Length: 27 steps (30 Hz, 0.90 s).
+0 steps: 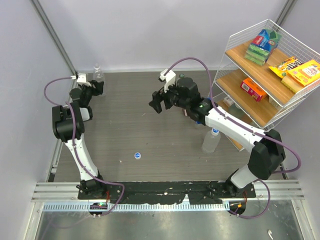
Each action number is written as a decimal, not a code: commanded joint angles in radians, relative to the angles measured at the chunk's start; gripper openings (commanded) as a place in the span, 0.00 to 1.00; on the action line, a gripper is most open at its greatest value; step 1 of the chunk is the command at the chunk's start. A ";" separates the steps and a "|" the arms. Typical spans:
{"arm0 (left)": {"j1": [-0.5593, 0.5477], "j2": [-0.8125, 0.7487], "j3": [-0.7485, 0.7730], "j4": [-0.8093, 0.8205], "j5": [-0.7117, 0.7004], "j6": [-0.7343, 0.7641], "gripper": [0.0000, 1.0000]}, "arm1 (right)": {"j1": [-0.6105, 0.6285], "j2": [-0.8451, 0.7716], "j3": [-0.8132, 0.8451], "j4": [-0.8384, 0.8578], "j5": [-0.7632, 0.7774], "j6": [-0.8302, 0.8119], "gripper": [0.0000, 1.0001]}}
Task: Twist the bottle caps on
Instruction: Pick up the plastic bottle at the center of the board.
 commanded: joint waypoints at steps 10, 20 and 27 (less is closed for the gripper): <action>0.010 -0.158 -0.059 0.171 0.136 -0.146 0.37 | 0.002 -0.117 -0.035 0.001 0.063 -0.016 0.87; -0.016 -0.334 -0.158 0.346 0.379 -0.544 0.17 | 0.003 -0.241 -0.112 0.032 0.035 0.019 0.87; -0.171 -0.425 -0.142 0.421 0.624 -0.845 0.00 | 0.002 -0.370 -0.185 -0.003 -0.023 0.057 0.87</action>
